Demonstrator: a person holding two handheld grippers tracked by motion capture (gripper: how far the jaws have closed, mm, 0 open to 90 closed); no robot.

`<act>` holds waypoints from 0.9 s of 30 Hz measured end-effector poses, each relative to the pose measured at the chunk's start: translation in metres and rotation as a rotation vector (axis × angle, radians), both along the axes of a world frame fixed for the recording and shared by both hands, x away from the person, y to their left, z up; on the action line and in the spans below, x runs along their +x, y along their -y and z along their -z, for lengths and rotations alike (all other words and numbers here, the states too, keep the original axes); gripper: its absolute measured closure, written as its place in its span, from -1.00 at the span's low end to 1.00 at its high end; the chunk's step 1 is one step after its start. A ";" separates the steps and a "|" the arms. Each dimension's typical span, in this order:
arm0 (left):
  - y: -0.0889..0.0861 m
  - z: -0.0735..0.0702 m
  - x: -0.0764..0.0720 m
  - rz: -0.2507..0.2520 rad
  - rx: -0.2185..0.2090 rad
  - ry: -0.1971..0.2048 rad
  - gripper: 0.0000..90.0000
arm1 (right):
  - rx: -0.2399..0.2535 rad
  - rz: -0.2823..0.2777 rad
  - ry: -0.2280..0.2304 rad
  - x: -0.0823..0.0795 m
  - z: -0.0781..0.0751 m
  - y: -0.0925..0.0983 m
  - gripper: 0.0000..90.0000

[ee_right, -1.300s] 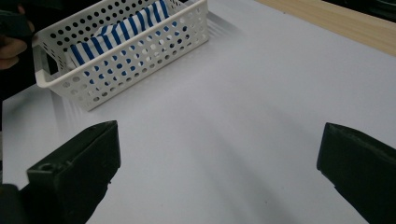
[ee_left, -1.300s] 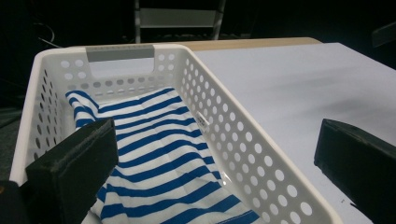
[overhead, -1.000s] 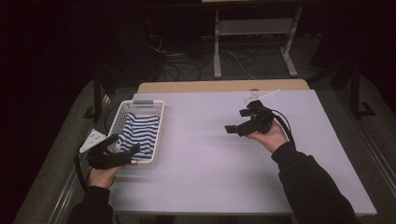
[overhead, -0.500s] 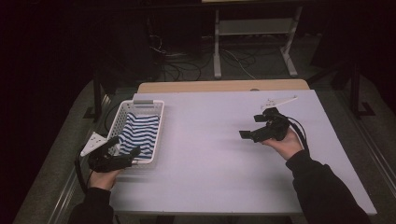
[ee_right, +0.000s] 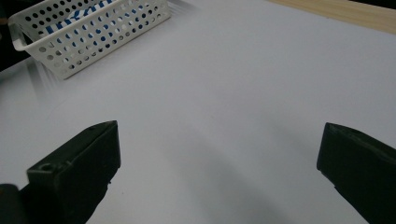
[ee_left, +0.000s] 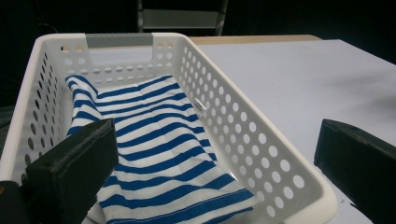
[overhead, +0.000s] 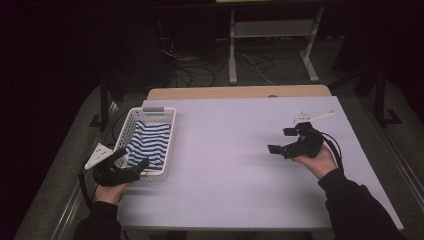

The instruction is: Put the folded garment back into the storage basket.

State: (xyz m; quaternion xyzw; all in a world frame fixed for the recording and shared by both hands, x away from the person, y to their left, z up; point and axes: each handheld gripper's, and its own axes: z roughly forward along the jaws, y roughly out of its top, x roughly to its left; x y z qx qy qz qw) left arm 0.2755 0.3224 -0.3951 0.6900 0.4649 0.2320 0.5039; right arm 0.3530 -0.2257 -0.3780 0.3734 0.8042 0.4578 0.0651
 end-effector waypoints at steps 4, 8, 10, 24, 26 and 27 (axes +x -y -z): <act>-0.001 0.000 0.000 0.002 -0.002 0.005 -1.00 | 0.002 0.014 -0.003 -0.005 0.004 0.009 -1.00; 0.000 0.000 -0.001 0.007 -0.002 0.007 -1.00 | 0.003 0.033 -0.008 -0.010 0.009 0.019 -1.00; -0.001 0.000 -0.001 0.009 -0.003 0.008 -1.00 | 0.008 0.042 -0.004 -0.013 0.011 0.024 -1.00; -0.001 0.000 -0.002 0.010 -0.001 0.012 -1.00 | 0.011 0.089 0.001 -0.036 0.032 0.056 -1.00; -0.001 0.000 -0.003 0.009 -0.005 0.016 -1.00 | 0.018 0.096 0.010 -0.041 0.035 0.060 -1.00; -0.001 -0.001 -0.003 0.011 -0.005 0.017 -1.00 | 0.018 0.100 0.012 -0.043 0.036 0.063 -1.00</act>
